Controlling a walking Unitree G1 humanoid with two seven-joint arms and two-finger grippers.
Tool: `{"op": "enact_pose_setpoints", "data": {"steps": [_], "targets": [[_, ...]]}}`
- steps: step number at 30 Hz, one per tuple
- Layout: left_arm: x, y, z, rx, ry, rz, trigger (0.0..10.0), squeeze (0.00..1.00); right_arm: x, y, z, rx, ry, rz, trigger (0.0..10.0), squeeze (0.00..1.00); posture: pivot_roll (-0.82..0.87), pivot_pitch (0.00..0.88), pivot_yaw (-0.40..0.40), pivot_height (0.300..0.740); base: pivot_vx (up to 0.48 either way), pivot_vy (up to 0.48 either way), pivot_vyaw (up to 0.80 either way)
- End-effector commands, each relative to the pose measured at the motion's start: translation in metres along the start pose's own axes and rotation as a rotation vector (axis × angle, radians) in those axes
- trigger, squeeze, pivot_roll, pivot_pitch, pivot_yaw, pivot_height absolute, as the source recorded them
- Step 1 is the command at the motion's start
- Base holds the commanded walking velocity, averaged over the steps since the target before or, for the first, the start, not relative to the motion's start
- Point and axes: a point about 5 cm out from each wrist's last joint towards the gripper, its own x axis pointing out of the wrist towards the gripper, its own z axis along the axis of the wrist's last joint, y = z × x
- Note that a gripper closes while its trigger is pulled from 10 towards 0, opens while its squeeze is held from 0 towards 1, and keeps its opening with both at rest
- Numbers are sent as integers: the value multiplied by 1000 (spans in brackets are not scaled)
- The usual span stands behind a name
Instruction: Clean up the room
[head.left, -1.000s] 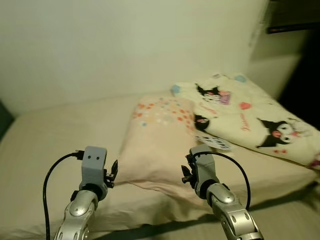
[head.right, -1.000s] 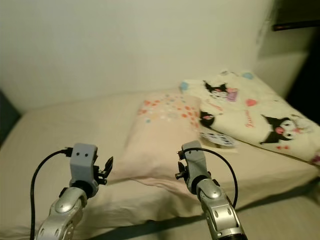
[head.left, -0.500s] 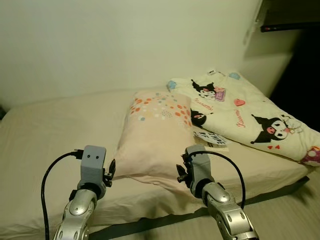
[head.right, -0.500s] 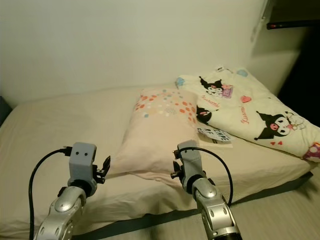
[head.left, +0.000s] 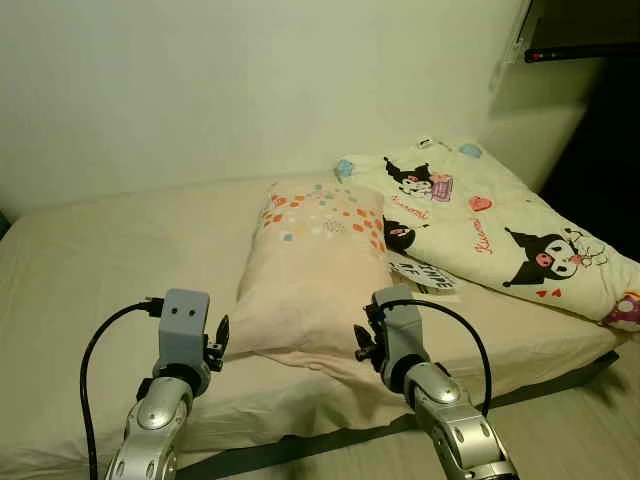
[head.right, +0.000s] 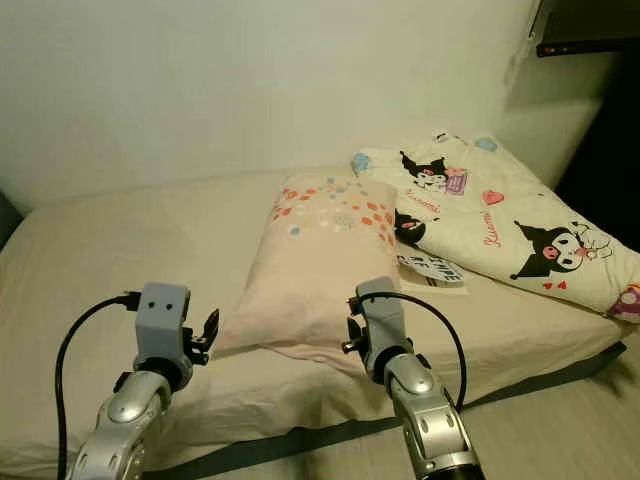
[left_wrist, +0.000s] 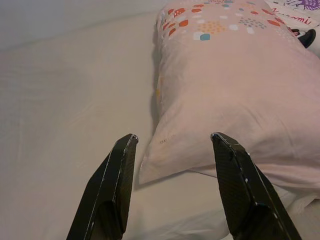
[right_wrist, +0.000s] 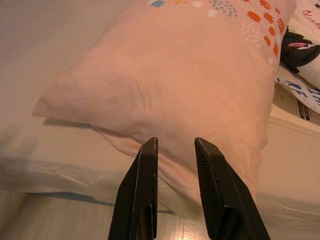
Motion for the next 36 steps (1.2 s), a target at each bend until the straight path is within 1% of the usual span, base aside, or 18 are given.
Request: {"op": "enact_pose_setpoints", "data": {"steps": [1, 8, 11, 17, 18, 22, 24, 36], "targets": [[0, 3, -6, 0, 27, 17, 10000, 0, 1, 0, 1, 3, -13, -2, 10000, 0, -76, 46, -1, 740, 0, 0, 0], [0, 3, -6, -3, 26, 19, 10000, 0, 2, -2, 3, -1, -19, -16, 10000, 0, -77, 46, -1, 740, 0, 0, 0], [0, 3, -7, -7, 28, 23, 10000, 0, 4, -6, 6, -3, -24, -50, 10000, 0, -78, 47, -2, 740, 0, 0, 0], [0, 2, -7, -11, 30, 27, 10000, 0, 4, -8, 7, 30, -28, -67, 10000, 0, -78, 48, -4, 740, 0, 0, 0], [1, 2, -7, -15, 28, 29, 10000, 0, 4, -10, 7, 50, -29, -76, 10000, 0, -77, 47, -4, 735, 0, 0, 0], [1, 2, -6, -16, 27, 29, 10000, 0, 4, -11, 7, 51, -28, -79, 10000, 0, -78, 47, -5, 725, 0, 0, 0], [1, 2, -6, -18, 26, 30, 10000, 0, 5, -11, 8, 53, -28, -81, 10000, 0, -77, 47, -5, 710, 0, 0, 0], [2, 4, -6, -16, 26, 39, 10000, 0, 6, -11, 8, 61, -32, -85, 10000, 0, -75, 49, -4, 670, 0, 0, 0]]}}
